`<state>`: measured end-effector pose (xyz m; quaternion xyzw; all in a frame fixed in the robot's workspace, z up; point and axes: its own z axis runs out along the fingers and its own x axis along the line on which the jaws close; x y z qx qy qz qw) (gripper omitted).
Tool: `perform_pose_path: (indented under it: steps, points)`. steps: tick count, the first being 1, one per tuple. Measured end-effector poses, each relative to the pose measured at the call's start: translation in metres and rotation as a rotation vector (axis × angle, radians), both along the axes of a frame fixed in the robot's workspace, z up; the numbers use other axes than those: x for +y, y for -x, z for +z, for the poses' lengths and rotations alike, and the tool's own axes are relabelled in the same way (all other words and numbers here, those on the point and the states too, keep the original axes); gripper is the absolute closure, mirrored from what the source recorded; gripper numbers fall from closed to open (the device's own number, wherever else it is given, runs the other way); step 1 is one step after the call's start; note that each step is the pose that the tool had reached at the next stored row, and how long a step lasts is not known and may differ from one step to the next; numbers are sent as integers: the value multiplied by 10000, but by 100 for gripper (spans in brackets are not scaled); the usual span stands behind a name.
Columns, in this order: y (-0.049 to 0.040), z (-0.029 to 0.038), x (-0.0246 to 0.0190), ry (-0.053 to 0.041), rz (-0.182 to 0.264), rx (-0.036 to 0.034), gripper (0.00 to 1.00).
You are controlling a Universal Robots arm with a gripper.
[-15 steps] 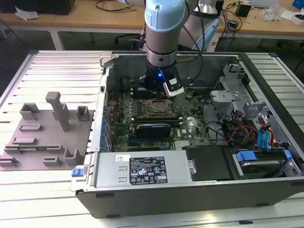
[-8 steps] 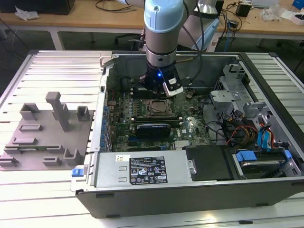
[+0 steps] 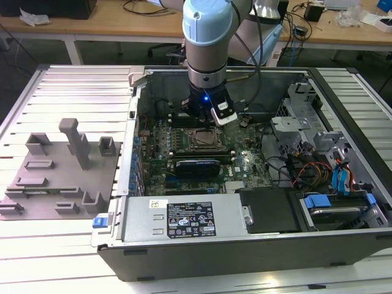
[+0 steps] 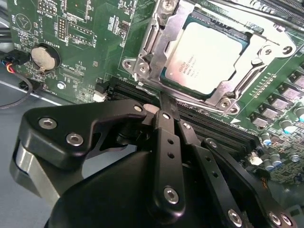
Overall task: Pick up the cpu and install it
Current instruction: 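Install the first cpu locking lever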
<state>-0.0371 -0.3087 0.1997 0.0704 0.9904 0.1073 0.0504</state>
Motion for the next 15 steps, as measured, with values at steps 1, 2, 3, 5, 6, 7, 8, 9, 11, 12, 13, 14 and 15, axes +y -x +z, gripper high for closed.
perform_pose_path:
  steps: [1,2,3,5,6,7,8,9,11,12,13,14,15]
  points:
    - [1,-1,0,-1,-2,-10,89]
    - [0,-1,-1,-2,-2,-22,89]
    - [0,-1,-2,-1,-1,-26,89]
    - [1,-1,-2,0,-2,-27,89]
    - [1,0,-3,-1,-2,-27,89]
    - [1,4,-3,1,-3,-27,89]
    - [1,13,-3,1,-2,-26,89]
    - [1,22,-3,0,-2,-27,89]
    - [1,44,-3,0,-2,-27,89]
    - [1,48,-2,-2,-2,-28,89]
    - [2,48,-2,-2,-3,-33,89]
    - [5,48,-2,-3,-5,-37,89]
    - [8,48,-1,-2,-5,-39,89]
